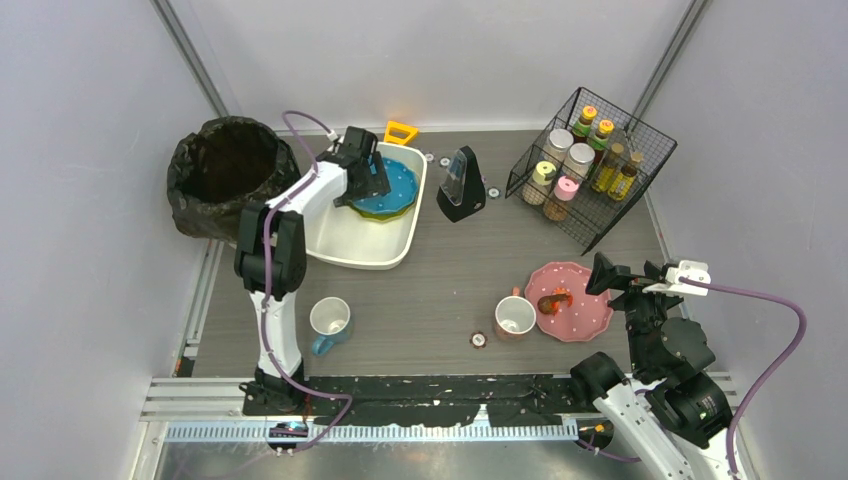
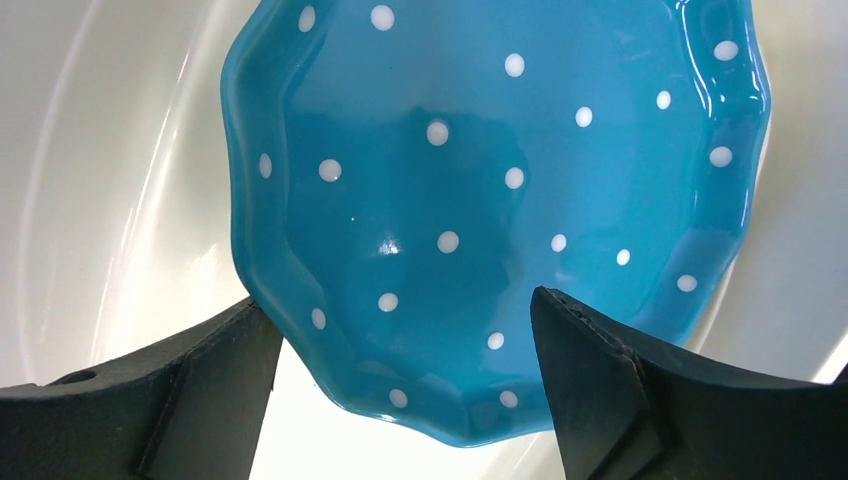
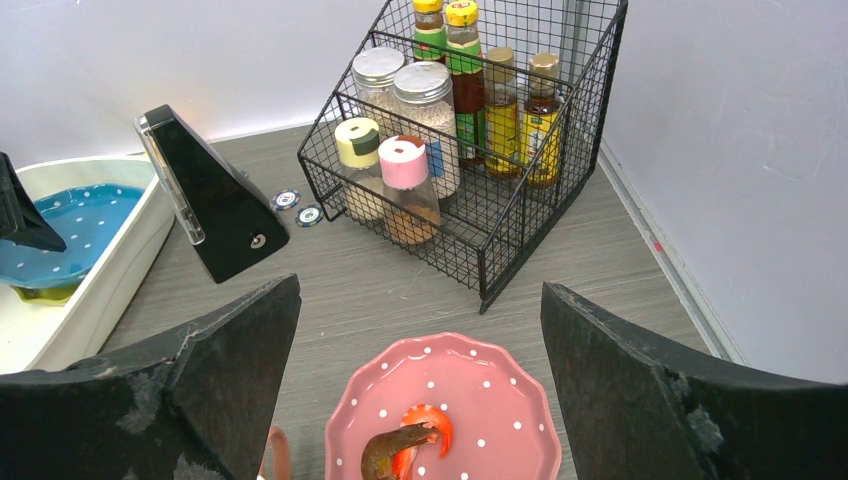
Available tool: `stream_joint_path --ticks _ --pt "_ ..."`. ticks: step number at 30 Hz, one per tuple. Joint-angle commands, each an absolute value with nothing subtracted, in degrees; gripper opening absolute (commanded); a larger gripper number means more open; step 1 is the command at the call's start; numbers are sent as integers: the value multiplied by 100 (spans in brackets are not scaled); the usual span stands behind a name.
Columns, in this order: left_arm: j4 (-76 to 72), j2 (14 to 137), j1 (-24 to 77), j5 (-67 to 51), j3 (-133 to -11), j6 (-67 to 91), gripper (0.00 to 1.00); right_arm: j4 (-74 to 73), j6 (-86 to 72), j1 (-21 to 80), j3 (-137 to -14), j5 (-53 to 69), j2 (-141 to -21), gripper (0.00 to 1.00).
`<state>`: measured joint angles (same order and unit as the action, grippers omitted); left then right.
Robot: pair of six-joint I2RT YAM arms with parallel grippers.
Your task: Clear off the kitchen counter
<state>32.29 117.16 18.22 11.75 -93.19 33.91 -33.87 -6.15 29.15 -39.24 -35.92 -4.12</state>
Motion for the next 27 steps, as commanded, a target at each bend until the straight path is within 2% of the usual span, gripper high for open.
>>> stream_joint_path --ticks 1,10,18,27 --pt "3253 11680 1864 1138 -9799 3094 92 -3129 -647 2936 -3920 -3656 -458 95" --pt "3062 11632 1724 539 -9517 3453 95 -3127 -642 2941 -3920 -3625 -444 95" --pt "2786 11474 1731 336 -9151 3714 78 -3123 -642 2940 -3920 -3647 -443 95" --pt "2517 11260 1740 -417 -8719 4068 73 -3122 -642 2931 -3925 -3632 -472 95"
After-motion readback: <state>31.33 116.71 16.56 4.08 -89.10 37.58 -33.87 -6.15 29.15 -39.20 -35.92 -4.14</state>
